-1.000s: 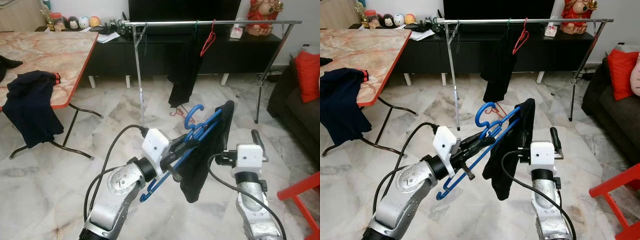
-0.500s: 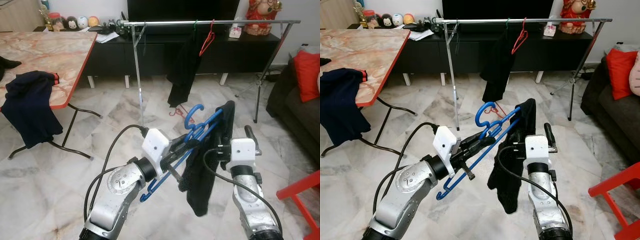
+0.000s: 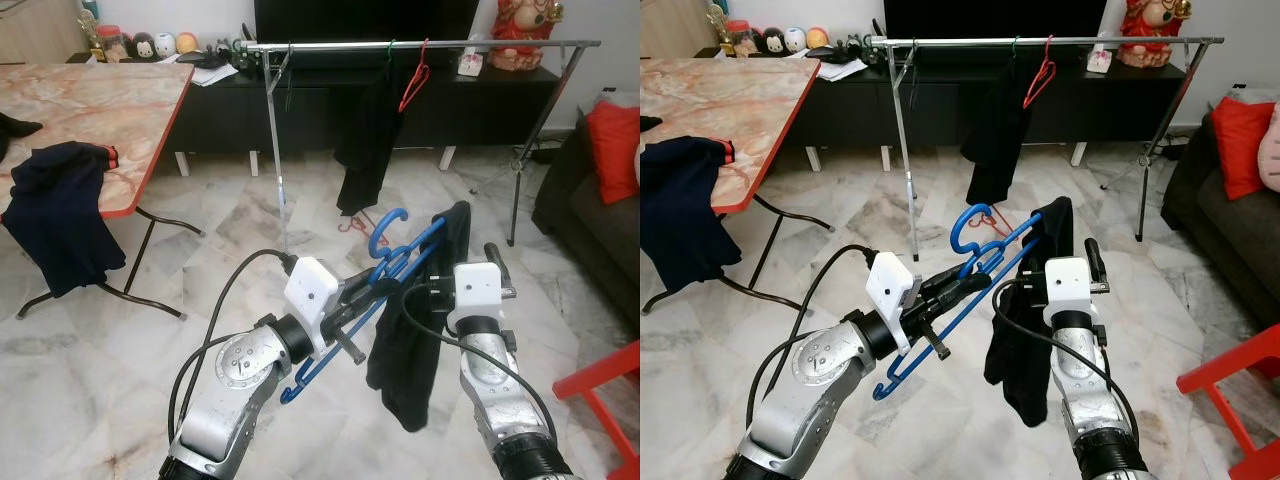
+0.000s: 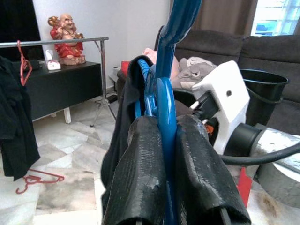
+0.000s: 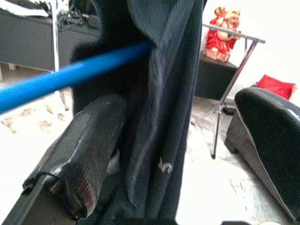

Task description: Hang hanger

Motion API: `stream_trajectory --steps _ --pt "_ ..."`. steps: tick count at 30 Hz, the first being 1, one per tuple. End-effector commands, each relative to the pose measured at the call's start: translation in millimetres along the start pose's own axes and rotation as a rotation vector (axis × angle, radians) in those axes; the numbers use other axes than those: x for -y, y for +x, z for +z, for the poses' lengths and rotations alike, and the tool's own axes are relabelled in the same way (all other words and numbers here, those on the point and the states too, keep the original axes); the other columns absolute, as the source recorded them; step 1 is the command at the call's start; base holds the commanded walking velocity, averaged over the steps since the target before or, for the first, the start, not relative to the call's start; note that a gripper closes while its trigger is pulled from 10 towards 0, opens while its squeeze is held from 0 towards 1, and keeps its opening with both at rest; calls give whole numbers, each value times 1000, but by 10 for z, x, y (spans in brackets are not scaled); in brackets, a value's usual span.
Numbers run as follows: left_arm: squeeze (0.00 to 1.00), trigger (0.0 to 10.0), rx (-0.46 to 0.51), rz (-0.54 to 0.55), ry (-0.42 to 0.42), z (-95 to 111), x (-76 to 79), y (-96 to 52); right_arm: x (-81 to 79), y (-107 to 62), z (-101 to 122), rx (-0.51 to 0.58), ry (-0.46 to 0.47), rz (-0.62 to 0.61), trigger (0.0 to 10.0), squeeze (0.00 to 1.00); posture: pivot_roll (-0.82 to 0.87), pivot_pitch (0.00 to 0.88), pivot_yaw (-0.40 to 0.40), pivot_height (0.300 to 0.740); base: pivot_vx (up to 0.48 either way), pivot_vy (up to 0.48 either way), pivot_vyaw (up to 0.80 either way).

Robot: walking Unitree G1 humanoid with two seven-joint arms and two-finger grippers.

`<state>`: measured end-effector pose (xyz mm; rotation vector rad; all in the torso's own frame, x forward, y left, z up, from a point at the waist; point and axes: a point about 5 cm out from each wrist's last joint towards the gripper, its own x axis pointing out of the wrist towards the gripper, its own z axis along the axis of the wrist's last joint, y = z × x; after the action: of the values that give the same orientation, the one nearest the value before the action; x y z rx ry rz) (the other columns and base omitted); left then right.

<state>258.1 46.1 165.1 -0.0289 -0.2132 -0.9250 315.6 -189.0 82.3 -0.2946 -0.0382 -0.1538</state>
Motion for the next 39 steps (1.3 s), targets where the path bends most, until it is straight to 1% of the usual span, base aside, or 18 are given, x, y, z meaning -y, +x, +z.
stream_trajectory --steps 1,2,3,5,6,7,9,10,11,12,13,14,15,16,17,39 --pt "0 10000 80 -13 39 155 23 56 27 39 4 -4 -1 -12 10000 0 -102 0 -48 740 0 0 0" --pt "0 10000 80 -13 39 155 23 56 26 46 3 -5 -3 -12 10000 0 -102 0 -48 740 0 0 0" --pt "0 10000 80 -13 39 156 24 56 26 55 0 -8 3 -13 9216 0 -102 0 -48 740 0 0 0" --pt "0 10000 81 -13 39 156 24 55 25 60 -1 -11 7 -13 9216 0 -102 0 -48 740 0 0 0" --pt "0 10000 80 -13 39 156 24 55 22 79 -5 -14 8 -9 5098 0 -100 0 -48 740 0 0 0" --pt "0 10000 80 -13 39 156 24 55 22 79 -5 -14 8 -9 5098 0 -100 0 -48 740 0 0 0" --pt "0 10000 80 -13 39 155 23 54 19 97 2 -14 7 -6 7490 0 -100 0 -47 740 0 0 0" --pt "0 10000 80 -13 38 156 24 54 8 113 18 -6 11 7 8353 0 -100 0 -47 740 0 0 0" --pt "0 10000 80 -13 38 156 25 54 1 120 26 -1 11 15 8627 0 -100 0 -47 740 0 0 0" --pt "0 10000 80 -13 38 156 25 54 -4 126 31 2 11 20 8627 0 -99 0 -46 740 0 0 0" --pt "0 10000 81 -13 38 157 25 55 -12 134 40 6 12 26 9804 0 -99 0 -46 740 0 0 0" --pt "0 10000 81 -13 38 157 26 55 -24 144 55 16 16 36 9529 0 -101 0 -46 740 0 0 0" --pt "0 10000 81 -13 38 157 26 55 -24 144 55 16 16 36 9529 0 -101 0 -46 740 0 0 0" --pt "0 10000 82 -13 38 158 27 55 -30 156 71 25 17 41 3216 0 -98 0 -46 740 0 0 0" --pt "0 10000 82 -13 38 159 27 55 -28 163 76 25 19 39 0 0 -98 0 -46 740 0 0 0" --pt "0 10000 79 -9 36 153 24 53 -63 166 97 61 36 51 0 0 -99 0 -47 740 0 0 0"
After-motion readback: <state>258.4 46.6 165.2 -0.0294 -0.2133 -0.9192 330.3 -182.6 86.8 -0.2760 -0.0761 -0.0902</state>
